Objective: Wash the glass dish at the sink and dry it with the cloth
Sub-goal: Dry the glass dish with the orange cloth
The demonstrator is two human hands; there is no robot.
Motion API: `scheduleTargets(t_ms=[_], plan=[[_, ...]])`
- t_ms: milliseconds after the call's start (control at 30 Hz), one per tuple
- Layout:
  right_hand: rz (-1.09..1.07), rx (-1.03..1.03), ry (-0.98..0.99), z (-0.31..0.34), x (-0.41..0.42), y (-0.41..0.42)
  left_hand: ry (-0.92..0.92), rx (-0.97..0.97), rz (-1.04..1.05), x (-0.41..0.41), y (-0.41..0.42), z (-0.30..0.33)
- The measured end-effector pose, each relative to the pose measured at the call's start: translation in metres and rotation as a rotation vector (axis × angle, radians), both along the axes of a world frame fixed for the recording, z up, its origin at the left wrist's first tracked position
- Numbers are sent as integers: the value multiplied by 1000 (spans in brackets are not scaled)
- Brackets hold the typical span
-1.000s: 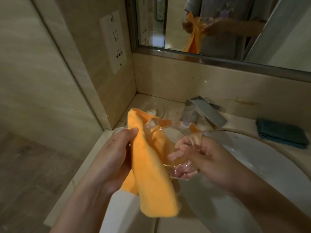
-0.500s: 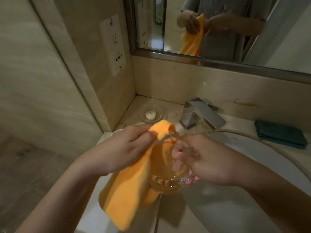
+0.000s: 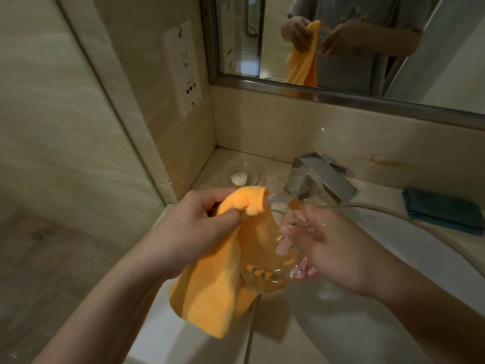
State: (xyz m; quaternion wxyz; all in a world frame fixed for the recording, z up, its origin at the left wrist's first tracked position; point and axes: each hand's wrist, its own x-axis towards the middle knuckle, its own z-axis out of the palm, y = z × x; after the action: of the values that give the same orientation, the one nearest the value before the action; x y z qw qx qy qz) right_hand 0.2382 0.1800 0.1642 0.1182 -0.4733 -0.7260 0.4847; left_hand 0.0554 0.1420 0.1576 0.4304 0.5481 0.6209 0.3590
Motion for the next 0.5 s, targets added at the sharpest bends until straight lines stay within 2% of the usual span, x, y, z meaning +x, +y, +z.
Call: scheduleTargets(t_ms=[267,367,500], plan=[[86,107,-98,-3,-8,-5,-12,16,99,7,0,-6],[117,49,-106,-4,-9,-4,33,102,-39,6,-3,-2],[202,117,-205,-6,-14,-2,179,184,-265,8,1,4]])
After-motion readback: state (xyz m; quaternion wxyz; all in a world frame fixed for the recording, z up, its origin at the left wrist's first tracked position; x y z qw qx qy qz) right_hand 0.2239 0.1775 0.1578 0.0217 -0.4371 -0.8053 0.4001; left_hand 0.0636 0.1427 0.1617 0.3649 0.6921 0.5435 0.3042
